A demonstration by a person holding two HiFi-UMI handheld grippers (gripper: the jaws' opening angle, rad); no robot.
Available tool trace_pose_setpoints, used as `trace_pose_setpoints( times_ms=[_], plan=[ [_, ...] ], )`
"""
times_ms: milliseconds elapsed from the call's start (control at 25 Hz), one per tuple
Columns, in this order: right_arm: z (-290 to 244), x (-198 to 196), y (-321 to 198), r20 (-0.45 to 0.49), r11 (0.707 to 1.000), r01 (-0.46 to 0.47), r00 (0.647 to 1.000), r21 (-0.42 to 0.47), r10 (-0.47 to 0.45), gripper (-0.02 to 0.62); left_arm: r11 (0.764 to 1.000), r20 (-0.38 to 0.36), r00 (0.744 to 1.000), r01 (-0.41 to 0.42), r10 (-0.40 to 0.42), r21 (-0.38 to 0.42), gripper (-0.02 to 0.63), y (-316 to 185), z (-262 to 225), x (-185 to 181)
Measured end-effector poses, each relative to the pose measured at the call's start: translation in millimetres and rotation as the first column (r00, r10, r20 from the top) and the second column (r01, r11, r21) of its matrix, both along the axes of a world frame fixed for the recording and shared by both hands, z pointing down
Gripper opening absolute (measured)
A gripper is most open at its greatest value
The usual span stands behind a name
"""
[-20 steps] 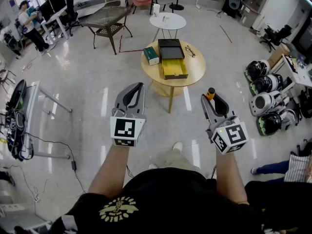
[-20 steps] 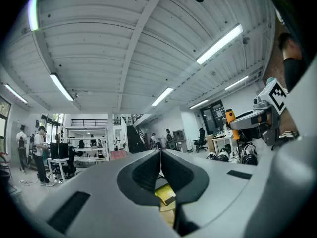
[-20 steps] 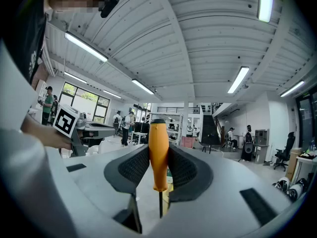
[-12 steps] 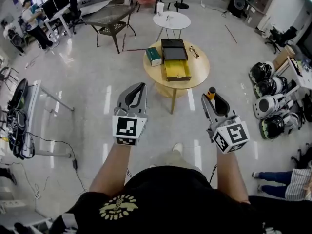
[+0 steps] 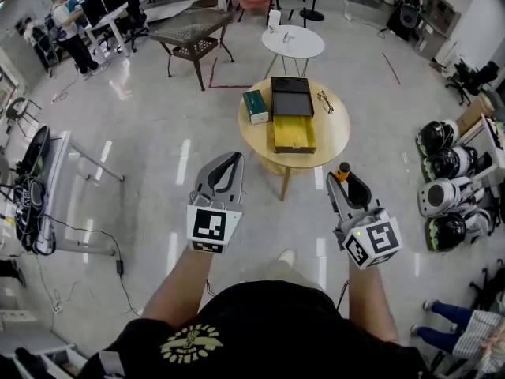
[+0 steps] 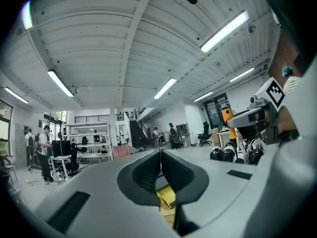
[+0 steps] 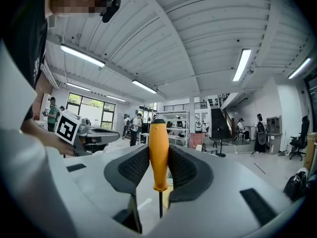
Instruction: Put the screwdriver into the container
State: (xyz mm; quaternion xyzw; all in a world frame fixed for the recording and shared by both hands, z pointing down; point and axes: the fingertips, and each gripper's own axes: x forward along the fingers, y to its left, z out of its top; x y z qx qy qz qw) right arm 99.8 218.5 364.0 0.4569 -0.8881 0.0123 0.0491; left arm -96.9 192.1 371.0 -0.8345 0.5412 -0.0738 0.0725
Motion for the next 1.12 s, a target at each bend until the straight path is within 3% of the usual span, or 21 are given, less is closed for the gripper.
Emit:
trace_pose_setpoints(
  times_ms=[600,1120],
  plan=[
    [10.7,53.3,-84.7,0.02,0.999,0.008,1.0,-0.037,-0.007,0.132,0.999,0.002,0.999,-0.041,0.041,-0.025,0.02,-90.1,11.6,71.4],
    [9.6,92.3,-133.4,0.038,0.996,0.078,0.996,-0.038,-0.076,0.132,1.0,0.016,1.0,0.008,-0.008,-0.022,0.02,-133.5,4.0,113.1]
  ],
)
